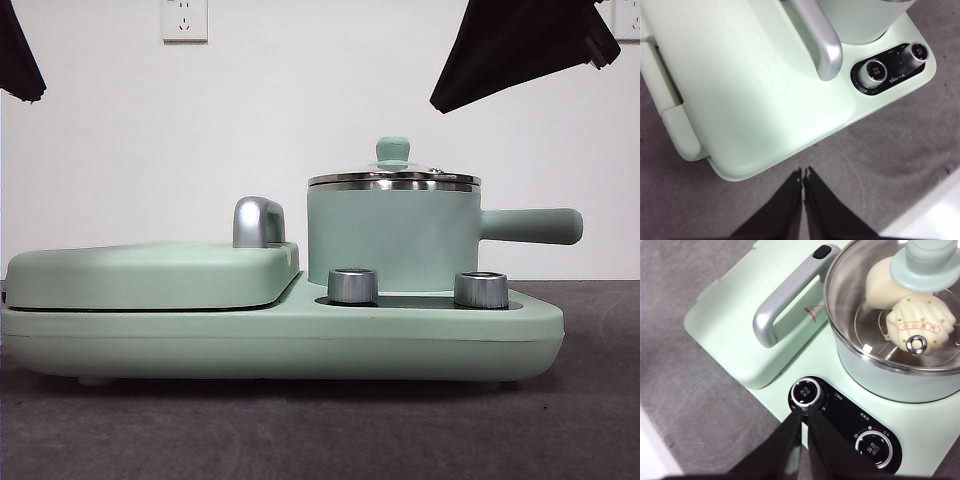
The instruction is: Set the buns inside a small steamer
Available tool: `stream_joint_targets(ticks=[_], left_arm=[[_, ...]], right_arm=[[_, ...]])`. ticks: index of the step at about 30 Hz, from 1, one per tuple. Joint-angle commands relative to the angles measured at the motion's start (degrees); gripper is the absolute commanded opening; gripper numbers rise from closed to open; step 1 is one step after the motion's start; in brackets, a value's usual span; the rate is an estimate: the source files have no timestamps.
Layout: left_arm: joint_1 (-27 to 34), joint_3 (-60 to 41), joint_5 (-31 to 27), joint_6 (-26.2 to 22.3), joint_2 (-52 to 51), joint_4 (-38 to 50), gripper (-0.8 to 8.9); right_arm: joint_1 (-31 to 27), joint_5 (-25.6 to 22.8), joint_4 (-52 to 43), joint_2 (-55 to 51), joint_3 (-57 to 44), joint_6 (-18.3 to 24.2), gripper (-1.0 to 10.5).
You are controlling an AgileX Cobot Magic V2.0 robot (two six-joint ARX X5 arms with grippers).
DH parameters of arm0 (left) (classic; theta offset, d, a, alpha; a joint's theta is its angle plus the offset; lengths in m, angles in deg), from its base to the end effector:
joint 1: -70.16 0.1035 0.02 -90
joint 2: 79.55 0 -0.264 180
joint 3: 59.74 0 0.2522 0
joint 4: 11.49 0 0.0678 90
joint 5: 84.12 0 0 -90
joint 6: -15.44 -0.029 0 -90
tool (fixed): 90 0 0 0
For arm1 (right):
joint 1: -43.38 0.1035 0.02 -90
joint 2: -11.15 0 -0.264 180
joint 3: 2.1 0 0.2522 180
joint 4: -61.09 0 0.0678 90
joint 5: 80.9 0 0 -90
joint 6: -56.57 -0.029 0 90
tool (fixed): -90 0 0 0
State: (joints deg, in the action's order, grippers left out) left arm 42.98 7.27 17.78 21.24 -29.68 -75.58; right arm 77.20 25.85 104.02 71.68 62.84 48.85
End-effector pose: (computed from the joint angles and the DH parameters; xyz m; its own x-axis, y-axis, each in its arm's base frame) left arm 0.1365 -0.0768 0.3094 0.5000 -0.4886 -0.7151 0.5036 0.8358 -0.2189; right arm 0.1751 0.1274 0.2932 0.4620 0.6564 -0.5964 -0.6443 0.7105 0.2830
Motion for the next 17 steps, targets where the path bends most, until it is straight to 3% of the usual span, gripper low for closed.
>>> stream_joint_targets(ticks=[1, 3, 6, 17], left_arm=[[-0.2, 0.7, -0.1, 0.3, 0.3, 0.6, 0.07], [0.3, 0.6, -0.4, -4.6, -0.1, 0.6, 0.07], [2.5, -2.3, -0.3, -6.8, -2.3, 4.7, 0.07], [16.9, -29.9, -0.3, -3.0, -24.6, 37.5, 0.07]], right_arm=[[0.5, 0.1, -0.5, 0.4, 1.0, 0.4, 0.2], [0.5, 0.1, -0.6, 0.4, 1.0, 0.4, 0.2], [0.5, 0.1, -0.6, 0.4, 1.0, 0.4, 0.2], [0.5, 0.1, -0.6, 0.4, 1.0, 0.4, 0.2]])
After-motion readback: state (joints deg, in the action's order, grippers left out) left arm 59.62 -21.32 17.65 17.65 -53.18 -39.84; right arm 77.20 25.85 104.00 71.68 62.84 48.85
